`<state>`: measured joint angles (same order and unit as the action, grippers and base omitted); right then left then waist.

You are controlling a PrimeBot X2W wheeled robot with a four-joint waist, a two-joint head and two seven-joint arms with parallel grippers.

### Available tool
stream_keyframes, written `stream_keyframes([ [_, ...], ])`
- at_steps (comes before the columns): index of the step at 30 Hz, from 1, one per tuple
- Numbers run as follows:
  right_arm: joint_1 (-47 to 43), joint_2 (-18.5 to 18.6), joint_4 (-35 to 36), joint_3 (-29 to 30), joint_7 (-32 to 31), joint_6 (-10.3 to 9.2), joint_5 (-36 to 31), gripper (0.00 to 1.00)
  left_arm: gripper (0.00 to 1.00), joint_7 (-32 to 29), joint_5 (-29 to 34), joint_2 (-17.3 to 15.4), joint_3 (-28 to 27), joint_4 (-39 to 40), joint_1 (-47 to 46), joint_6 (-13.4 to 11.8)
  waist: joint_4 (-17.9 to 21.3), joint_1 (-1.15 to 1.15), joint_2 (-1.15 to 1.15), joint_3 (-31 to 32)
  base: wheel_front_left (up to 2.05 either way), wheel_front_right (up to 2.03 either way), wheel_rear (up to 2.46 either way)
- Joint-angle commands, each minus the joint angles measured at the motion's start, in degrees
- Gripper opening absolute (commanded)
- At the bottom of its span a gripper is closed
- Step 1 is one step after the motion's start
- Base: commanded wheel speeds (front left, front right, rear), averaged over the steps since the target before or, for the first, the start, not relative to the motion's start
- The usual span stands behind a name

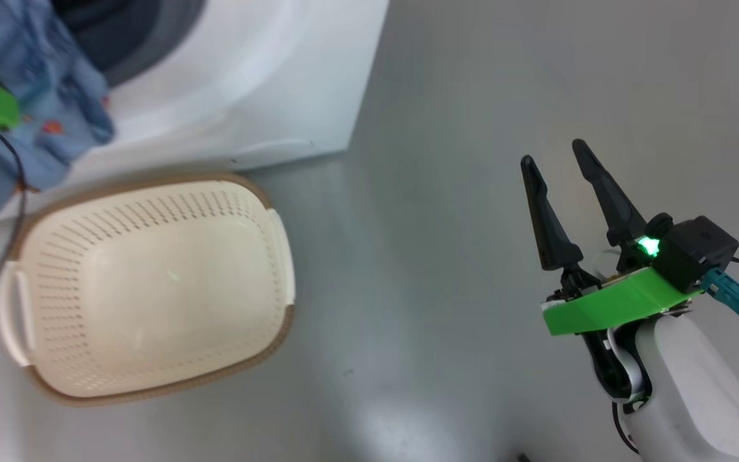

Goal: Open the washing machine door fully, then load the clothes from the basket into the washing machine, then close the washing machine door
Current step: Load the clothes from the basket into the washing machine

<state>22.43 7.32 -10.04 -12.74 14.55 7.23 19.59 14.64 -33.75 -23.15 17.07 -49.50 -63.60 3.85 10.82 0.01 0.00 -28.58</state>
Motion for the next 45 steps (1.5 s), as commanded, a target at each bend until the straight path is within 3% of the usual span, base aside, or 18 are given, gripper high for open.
stream_keyframes([
  [1, 0.37, -0.31, 1.73, -0.69, 0.45, 0.25, -0.91, 1.0, 0.0, 0.35, 0.88, -3.27, -1.81, -0.02, -2.68, 0.24, 5.15, -0.01, 0.0, -7.02, 0.0, 0.0, 0.0],
  [9, -0.1, -2.3, 2.37, -0.22, 0.45, 0.25, -0.92, 1.0, 0.0, 0.36, 4.4, -6.8, -3.07, -3.13, -10.2, 1.14, 8.47, -0.01, 0.0, -11.69, 0.0, 0.0, 0.0],
  [15, 0.08, -3.21, 2.64, -0.03, 0.45, 0.25, -0.92, 1.0, 0.0, 0.36, 7.7, -7.97, -8.03, 4.64, -13.54, 0.82, 9.18, -0.01, 0.0, -13.05, 0.0, 0.0, 0.0],
  [18, 0.51, -3.6, 2.69, -0.2, 0.45, 0.25, -0.78, 1.0, 0.0, 0.36, 9.3, -7.2, -13.32, 10.6, -12.9, 0.63, 9.32, -0.01, 0.0, -13.14, 0.0, 0.0, 0.0],
  [21, 0.56, -3.78, 2.46, -0.39, 0.45, 0.25, -0.75, 1.0, 0.0, 0.36, 10.62, -6.29, -15.42, 11.6, -11.61, 0.83, 9.29, -0.01, 0.0, -12.79, 0.0, 0.0, 0.0],
  [22, 0.53, -3.84, 2.27, -0.47, 0.45, 0.25, -0.76, 1.0, 0.07, 0.36, 10.89, -5.73, -16.08, 10.67, -11.08, 0.94, 9.22, -0.01, 0.0, -12.49, 0.0, 0.0, 0.0],
  [23, 0.47, -3.9, 2.06, -0.56, 0.45, 0.25, -0.78, 1.0, 0.81, 0.36, 11.22, -5.3, -16.5, 9.51, -10.81, 1.03, 9.16, -0.01, 0.0, -12.19, 0.0, 0.0, 0.0],
  [24, 0.42, -3.95, 1.86, -0.65, 0.45, 0.25, -0.79, 1.0, 1.0, 0.36, 11.4, -4.87, -16.68, 7.75, -10.57, 1.12, 9.11, -0.01, 0.0, -11.85, 0.0, 0.0, 0.0],
  [30, 0.18, -4.06, 1.59, -0.03, 0.45, 0.25, -0.77, 1.0, 1.0, -1.35, 10.27, -2.23, -14.58, -5.04, -11.13, 2.72, 7.81, -0.01, 0.0, -9.73, 0.0, 0.0, 0.0],
  [35, 0.33, -4.15, 0.83, -0.66, 0.45, 0.25, -0.07, 1.0, 1.0, -1.08, 9.97, -1.35, -12.12, -9.84, -10.17, 3.4, 6.44, -0.01, 0.0, -7.51, 0.0, 0.0, 0.0],
  [39, 0.49, -4.21, 0.23, -1.15, 0.45, 0.25, 0.31, 1.0, 1.0, -0.09, 9.91, -0.85, -10.22, -10.38, -7.52, 3.58, 5.35, -0.01, 0.0, -5.0, 0.0, 0.0, 0.0],
  [45, -0.11, -3.09, -0.93, -0.91, 0.45, 0.25, 0.67, 1.0, 1.0, 0.33, 7.41, 0.77, -7.91, -3.96, 0.5, 3.62, 2.7, -0.01, 0.0, 0.62, 0.0, 0.0, 0.0],
])
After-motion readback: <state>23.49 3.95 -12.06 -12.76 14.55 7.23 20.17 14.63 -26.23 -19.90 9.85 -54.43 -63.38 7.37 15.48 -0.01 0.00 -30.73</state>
